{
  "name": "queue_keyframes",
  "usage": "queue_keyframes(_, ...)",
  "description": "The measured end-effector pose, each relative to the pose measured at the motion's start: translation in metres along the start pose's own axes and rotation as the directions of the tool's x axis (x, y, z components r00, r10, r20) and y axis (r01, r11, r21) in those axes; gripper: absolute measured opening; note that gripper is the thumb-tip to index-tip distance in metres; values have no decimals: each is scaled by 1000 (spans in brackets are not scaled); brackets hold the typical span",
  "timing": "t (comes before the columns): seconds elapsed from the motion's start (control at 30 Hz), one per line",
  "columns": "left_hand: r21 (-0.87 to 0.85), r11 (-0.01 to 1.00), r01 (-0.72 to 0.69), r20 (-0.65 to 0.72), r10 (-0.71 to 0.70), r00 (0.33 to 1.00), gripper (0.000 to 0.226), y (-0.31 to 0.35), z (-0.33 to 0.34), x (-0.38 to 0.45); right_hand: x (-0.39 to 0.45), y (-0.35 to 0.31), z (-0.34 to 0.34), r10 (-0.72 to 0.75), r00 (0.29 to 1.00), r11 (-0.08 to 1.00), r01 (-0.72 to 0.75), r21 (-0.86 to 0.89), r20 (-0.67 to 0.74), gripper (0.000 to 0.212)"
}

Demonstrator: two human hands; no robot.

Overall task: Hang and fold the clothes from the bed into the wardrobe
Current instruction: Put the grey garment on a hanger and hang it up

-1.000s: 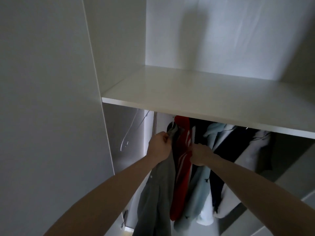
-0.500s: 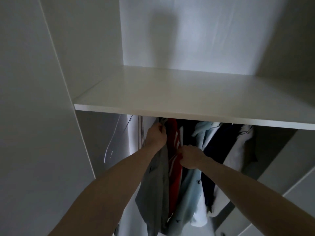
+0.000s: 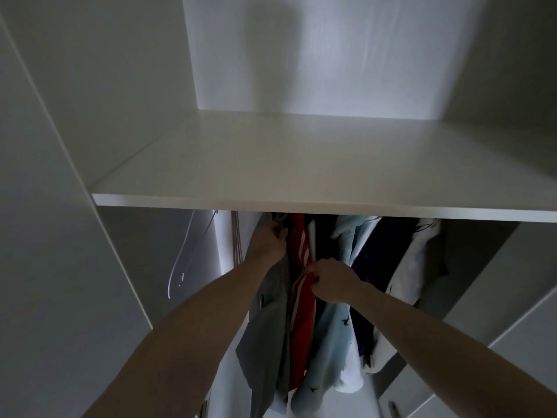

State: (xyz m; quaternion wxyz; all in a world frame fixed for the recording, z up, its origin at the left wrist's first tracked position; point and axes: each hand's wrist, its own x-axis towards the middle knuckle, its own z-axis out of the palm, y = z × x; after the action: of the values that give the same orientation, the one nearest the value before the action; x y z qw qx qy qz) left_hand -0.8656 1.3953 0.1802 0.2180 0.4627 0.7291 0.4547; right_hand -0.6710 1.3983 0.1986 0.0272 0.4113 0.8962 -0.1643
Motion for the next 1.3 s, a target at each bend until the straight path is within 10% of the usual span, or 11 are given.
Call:
queue_keyframes(0.27, 349, 930, -116, -64, 147, 987, 11, -22, -33, -36, -4, 1, 7, 11, 1000, 996, -13, 86, 25, 54)
queue_keyframes(0.37, 395, 917, -56, -247, 164, 955, 49, -41, -56, -50, -5, -1, 9, 22, 1000, 989, -19, 148, -18, 46)
queue_keyframes(0.5, 250, 939, 235, -285, -160, 945, 75, -68, -75, -48, -4, -15, 6, 37, 992, 981, -12, 196, -122, 36)
queue_keyframes(0.63, 97, 931, 352, -45, -350, 936, 12, -87, -81, -39, -4, -46, -4, -26, 965, 956, 100, 276, -259, 24)
queue_keyframes(0.7, -67, 919, 387, -33, -390, 920, 18, -96, -80, -41, -2, -63, -3, -56, 954, 924, 162, 346, -295, 22)
queue_keyframes(1.07, -289, 946, 150, -154, -200, 968, 14, -63, -99, -89, 52, -133, 19, 206, 954, 433, -290, 853, 220, 31)
queue_keyframes(1.3, -330, 918, 218, -84, -258, 962, 22, -53, -115, -101, 61, -161, 21, 272, 935, 260, -298, 918, 227, 22)
